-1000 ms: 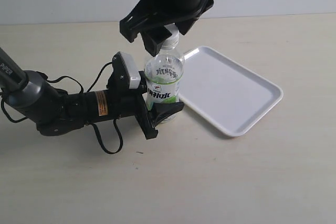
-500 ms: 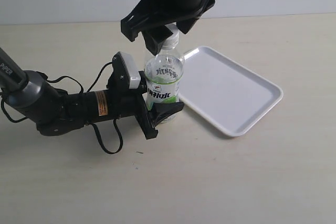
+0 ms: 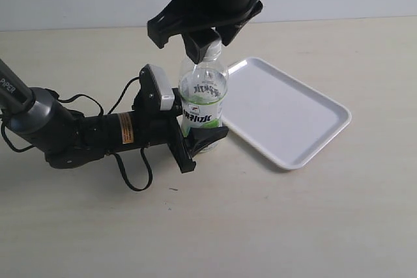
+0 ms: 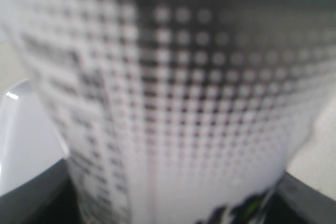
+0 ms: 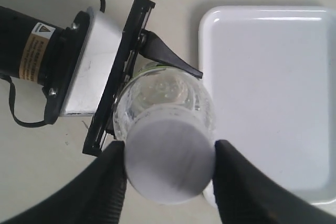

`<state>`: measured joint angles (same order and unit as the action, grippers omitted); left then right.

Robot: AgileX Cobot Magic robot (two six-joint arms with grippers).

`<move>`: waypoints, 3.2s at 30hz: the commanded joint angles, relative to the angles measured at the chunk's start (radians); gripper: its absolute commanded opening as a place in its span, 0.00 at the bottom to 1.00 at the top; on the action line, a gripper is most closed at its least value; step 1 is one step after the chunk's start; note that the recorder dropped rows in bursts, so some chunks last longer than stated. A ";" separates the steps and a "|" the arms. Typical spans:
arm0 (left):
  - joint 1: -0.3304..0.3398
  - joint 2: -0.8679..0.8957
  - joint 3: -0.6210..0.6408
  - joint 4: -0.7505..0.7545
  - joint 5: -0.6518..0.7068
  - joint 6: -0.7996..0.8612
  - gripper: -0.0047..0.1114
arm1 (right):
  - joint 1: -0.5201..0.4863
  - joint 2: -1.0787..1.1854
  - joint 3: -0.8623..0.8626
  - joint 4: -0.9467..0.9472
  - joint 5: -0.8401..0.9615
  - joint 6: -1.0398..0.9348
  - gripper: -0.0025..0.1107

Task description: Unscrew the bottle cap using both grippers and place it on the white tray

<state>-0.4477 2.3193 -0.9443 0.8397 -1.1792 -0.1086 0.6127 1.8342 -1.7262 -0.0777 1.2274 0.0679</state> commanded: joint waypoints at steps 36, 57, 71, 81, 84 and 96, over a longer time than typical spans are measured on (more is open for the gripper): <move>-0.002 -0.009 -0.001 0.013 0.021 -0.001 0.05 | 0.003 -0.005 0.000 -0.011 -0.006 -0.648 0.02; -0.002 -0.009 -0.001 0.013 0.039 -0.001 0.05 | 0.003 -0.026 0.000 0.000 -0.006 -0.401 0.57; -0.002 -0.009 -0.001 0.013 0.041 -0.001 0.05 | 0.003 -0.024 0.000 0.068 -0.109 -0.135 0.63; -0.002 -0.009 -0.001 0.013 0.041 -0.001 0.05 | 0.003 -0.024 0.000 0.068 -0.042 -0.118 0.58; -0.002 -0.009 -0.001 0.013 0.041 -0.001 0.05 | 0.003 -0.024 0.000 0.068 -0.042 -0.118 0.57; -0.002 -0.009 -0.001 0.013 0.041 -0.001 0.05 | 0.003 -0.018 0.000 0.067 -0.022 -0.152 0.57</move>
<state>-0.4477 2.3175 -0.9443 0.8477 -1.1709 -0.1086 0.6127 1.8170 -1.7262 -0.0115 1.1959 -0.0635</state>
